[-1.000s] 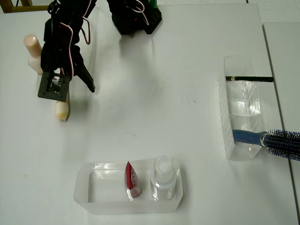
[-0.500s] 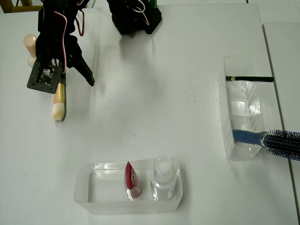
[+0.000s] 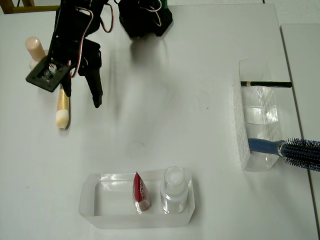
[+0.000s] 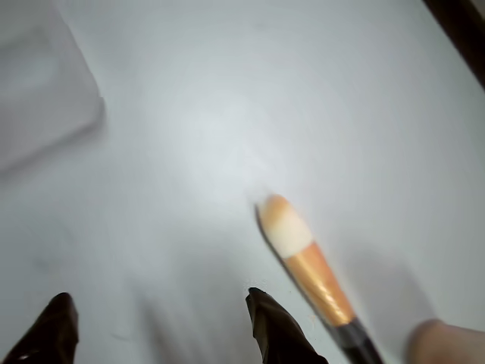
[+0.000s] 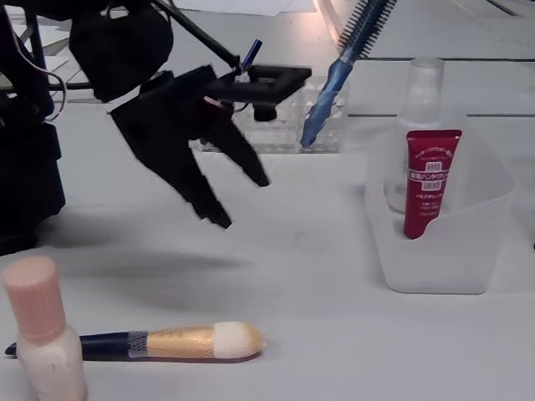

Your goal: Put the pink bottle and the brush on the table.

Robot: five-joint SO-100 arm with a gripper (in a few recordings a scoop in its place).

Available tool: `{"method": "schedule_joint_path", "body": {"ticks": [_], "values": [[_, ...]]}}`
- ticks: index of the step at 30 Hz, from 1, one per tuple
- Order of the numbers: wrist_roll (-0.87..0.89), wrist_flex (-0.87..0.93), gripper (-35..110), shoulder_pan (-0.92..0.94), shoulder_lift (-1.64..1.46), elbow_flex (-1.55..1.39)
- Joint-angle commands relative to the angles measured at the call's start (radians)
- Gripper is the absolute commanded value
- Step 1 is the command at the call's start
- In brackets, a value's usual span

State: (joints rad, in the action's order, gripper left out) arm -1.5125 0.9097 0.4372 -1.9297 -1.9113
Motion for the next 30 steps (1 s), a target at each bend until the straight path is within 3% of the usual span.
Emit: {"method": "schedule_joint_path", "body": {"ticks": [1, 10, 20, 30], "values": [[0.130, -0.035, 27, -0.043, -0.058, 0.034], [0.566, -0.183, 15, -0.204, -0.103, -0.002], [0.868, -0.301, 0, -0.319, -0.259, -0.176], [1.227, -0.318, 0, -0.426, -0.508, -0.413]]}}
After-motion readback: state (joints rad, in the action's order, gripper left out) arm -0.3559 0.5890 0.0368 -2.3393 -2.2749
